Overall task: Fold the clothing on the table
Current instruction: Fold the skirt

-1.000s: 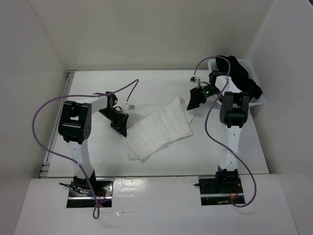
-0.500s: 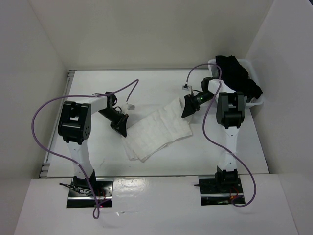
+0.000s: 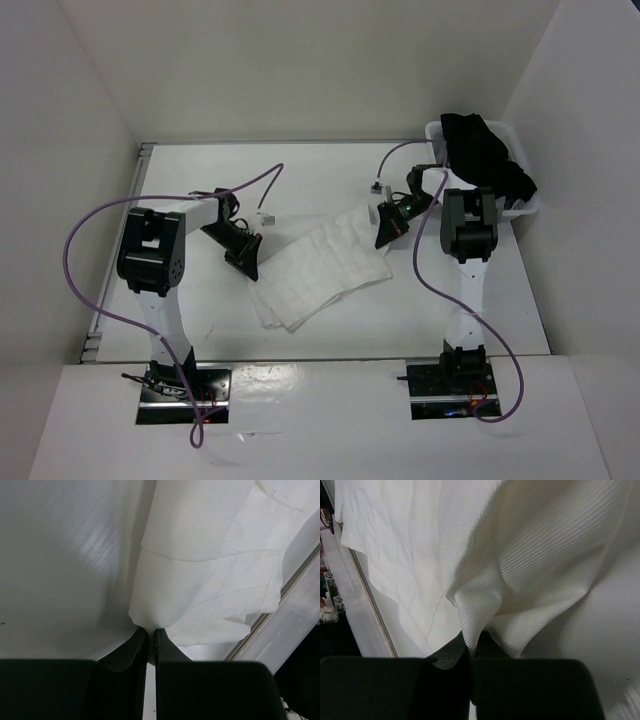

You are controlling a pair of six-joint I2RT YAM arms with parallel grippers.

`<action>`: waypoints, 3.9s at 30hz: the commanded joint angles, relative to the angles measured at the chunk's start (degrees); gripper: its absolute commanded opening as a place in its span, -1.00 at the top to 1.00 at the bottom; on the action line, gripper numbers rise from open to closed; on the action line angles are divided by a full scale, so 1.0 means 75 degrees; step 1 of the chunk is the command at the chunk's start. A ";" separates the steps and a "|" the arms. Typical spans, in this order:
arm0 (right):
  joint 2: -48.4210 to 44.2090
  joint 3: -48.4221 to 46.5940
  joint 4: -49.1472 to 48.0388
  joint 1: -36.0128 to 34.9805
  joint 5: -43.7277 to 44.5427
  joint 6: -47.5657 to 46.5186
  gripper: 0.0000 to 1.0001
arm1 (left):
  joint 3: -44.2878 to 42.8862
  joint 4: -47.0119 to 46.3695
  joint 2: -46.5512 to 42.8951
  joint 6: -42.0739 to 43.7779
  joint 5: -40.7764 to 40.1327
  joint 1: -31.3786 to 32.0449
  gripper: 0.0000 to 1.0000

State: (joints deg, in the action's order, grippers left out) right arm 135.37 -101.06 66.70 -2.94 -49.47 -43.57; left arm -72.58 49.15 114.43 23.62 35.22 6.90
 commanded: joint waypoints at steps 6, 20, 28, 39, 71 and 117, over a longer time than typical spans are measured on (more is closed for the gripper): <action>-0.0857 0.0069 -0.0864 -0.0229 0.0852 0.0594 1.00 | 0.0243 -0.0506 0.0082 0.0273 -0.0981 -0.0029 0.97; -0.2732 -0.1220 -0.0666 -0.1282 0.3174 0.1497 1.00 | -0.0622 -0.0365 0.0234 -0.0417 -0.0549 -0.0029 0.94; -0.2874 -0.1655 -0.0069 -0.2946 0.3830 0.1567 1.00 | -0.0999 -0.0143 0.0446 -0.0571 -0.0173 -0.0029 0.92; -0.2311 -0.2288 0.0412 -0.5056 0.4030 0.1708 1.00 | -0.0999 -0.0143 0.0446 -0.0571 -0.0021 -0.0029 0.89; -0.0612 -0.3588 0.0564 -0.7073 0.3784 0.2071 0.43 | -0.0789 -0.0072 0.0305 -0.0641 0.0132 -0.0029 0.84; -0.2089 -0.1210 -0.1463 -0.4683 0.3457 0.2599 -0.35 | 0.0758 0.0537 -0.3879 -0.0243 0.0976 -0.3439 -0.58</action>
State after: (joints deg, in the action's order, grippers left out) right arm 119.48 -106.63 57.01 -39.05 -19.79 -24.93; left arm -68.36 52.38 87.94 19.79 39.16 -17.78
